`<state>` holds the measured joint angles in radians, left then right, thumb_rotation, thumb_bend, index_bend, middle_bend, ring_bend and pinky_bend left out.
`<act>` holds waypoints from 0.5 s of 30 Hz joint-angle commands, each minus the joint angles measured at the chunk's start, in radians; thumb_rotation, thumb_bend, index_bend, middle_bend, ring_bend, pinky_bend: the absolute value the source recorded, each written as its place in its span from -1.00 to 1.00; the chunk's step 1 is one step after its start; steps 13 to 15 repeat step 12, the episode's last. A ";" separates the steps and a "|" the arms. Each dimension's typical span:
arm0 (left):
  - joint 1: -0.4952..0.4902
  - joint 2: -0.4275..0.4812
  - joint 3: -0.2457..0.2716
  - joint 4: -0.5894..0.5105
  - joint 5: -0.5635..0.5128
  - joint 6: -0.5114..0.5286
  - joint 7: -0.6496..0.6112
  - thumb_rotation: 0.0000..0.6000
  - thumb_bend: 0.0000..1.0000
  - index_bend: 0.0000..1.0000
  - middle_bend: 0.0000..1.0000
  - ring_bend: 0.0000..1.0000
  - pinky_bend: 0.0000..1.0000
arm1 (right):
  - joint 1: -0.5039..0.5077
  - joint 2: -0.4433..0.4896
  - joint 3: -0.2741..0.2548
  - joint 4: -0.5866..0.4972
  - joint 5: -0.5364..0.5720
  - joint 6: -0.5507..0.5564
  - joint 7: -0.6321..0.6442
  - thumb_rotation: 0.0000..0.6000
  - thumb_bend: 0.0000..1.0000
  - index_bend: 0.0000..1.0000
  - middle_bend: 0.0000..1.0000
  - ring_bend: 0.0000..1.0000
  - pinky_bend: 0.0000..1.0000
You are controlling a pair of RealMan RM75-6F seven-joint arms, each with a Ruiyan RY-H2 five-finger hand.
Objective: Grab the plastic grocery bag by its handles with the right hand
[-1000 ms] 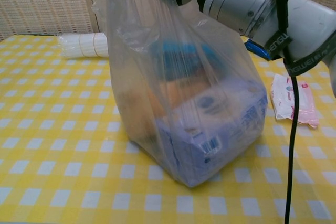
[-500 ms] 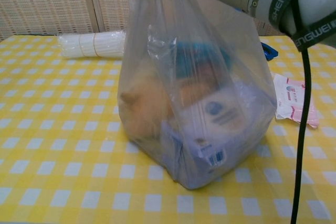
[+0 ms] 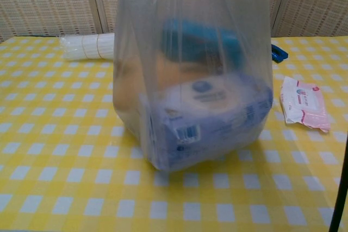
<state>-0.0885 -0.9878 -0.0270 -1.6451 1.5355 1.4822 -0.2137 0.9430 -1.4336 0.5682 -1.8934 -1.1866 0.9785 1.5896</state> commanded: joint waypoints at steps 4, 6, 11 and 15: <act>0.000 0.000 0.000 -0.001 -0.002 -0.001 0.001 1.00 -0.34 -0.82 -0.53 -0.77 -1.00 | -0.024 0.115 0.204 -0.208 0.094 0.040 -0.095 1.00 0.27 0.29 0.38 0.61 0.57; -0.002 0.001 0.000 -0.002 -0.002 -0.004 0.000 1.00 -0.34 -0.82 -0.53 -0.77 -1.00 | -0.037 0.138 0.218 -0.245 0.102 0.047 -0.131 1.00 0.27 0.29 0.38 0.61 0.56; -0.012 -0.004 0.002 0.000 -0.006 -0.025 0.007 1.00 -0.34 -0.82 -0.53 -0.77 -1.00 | -0.051 0.160 0.229 -0.268 0.160 0.039 -0.194 1.00 0.26 0.29 0.38 0.61 0.56; -0.014 -0.004 0.003 0.000 -0.008 -0.031 0.009 1.00 -0.34 -0.82 -0.53 -0.76 -1.00 | -0.051 0.158 0.228 -0.264 0.165 0.035 -0.199 1.00 0.27 0.29 0.38 0.61 0.56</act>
